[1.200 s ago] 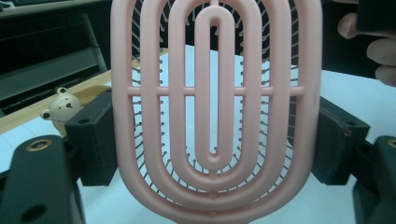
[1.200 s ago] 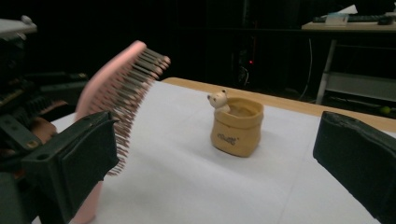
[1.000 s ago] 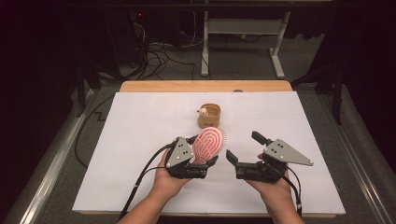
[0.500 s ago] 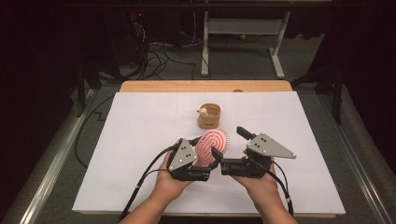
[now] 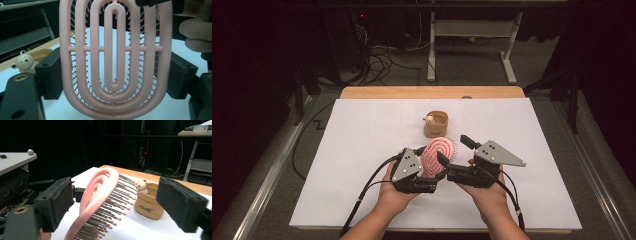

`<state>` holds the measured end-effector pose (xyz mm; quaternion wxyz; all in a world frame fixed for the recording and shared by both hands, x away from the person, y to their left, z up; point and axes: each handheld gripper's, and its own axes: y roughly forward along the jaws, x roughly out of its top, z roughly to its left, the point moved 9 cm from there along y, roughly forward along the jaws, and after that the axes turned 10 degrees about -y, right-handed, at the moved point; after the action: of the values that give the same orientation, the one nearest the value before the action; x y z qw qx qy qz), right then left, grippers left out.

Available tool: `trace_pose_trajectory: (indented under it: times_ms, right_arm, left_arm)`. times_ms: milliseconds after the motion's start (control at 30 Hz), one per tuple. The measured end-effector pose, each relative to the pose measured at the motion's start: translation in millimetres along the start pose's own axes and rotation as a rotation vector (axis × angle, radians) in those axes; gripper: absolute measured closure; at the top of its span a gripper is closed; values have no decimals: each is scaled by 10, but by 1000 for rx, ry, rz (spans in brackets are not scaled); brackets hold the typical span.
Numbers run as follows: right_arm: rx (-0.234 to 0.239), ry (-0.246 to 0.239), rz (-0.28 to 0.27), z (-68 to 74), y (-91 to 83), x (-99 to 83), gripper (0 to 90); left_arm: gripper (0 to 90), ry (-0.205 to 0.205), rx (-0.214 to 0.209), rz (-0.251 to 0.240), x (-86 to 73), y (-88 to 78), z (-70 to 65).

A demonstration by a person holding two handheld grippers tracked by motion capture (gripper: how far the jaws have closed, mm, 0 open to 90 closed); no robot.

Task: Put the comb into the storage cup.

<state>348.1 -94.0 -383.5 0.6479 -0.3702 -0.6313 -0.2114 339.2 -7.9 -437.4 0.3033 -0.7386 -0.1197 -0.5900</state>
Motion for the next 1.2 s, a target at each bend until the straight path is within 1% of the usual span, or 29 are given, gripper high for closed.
trace_pose_trajectory:
  times_ms: [67, 167, 267, 333, 433, 500, 567, 633, 667, 700, 733, 767, 867, 933, 967, 1033, 1133, 1167, 1200]
  right_arm:
    - [0, 10, 8, 0, 21, -20, 178]
    - [10, 23, 16, 20, 41, -38, 225]
    - [23, 37, 18, 45, 44, -39, 296]
    - [32, 45, 20, 58, 41, -40, 325]
    - [38, 70, 28, 63, 36, -55, 340]
    - [40, 78, 30, 66, 36, -62, 346]
    - [54, 103, 36, 76, 45, -80, 357]
    - [62, 109, 37, 79, 48, -85, 370]
    - [76, 119, 39, 91, 61, -96, 384]
    - [76, 119, 39, 91, 61, -96, 384]
    - [91, 139, 42, 105, 81, -110, 395]
    - [97, 146, 46, 115, 91, -110, 401]
    - [102, 144, 44, 134, 107, -100, 426]
    - [97, 153, 49, 129, 115, -106, 440]
    - [98, 161, 52, 124, 123, -109, 448]
    - [104, 176, 57, 124, 136, -102, 455]
    - [98, 174, 64, 134, 150, -110, 457]
    - [98, 174, 64, 134, 150, -110, 457]
    - [98, 170, 79, 140, 172, -140, 470]
  left_arm:
    - [197, -5, 0, -2, 8, -8, 6]
    - [197, -8, 3, -8, 17, -17, 16]
    - [197, -8, 6, -8, 15, -22, 19]
    - [197, -6, 10, -9, 15, -28, 19]
    - [197, 4, 24, -13, 17, -35, 16]
    - [197, 2, 23, -13, 17, -32, 14]
    - [197, -1, 21, -16, 18, -23, 7]
    - [197, -1, 19, -13, 14, -19, 3]
    - [197, -1, 18, -10, 9, -13, -1]
    - [197, -4, 17, -8, 9, -7, -4]
    - [197, -12, 17, -11, 17, -3, -2]
    - [197, -10, 22, -12, 17, -6, 0]
    - [197, 10, 38, -7, 0, -6, 3]
    - [196, 1, 40, -6, -1, -3, 12]
    - [197, 1, 40, -6, -1, -3, 12]
    - [196, 7, 54, -10, -4, -12, 19]
    - [196, 6, 57, -8, -11, -9, 31]
    - [196, -2, 58, -8, -14, -5, 37]
    - [196, -4, 63, -5, -17, -3, 45]
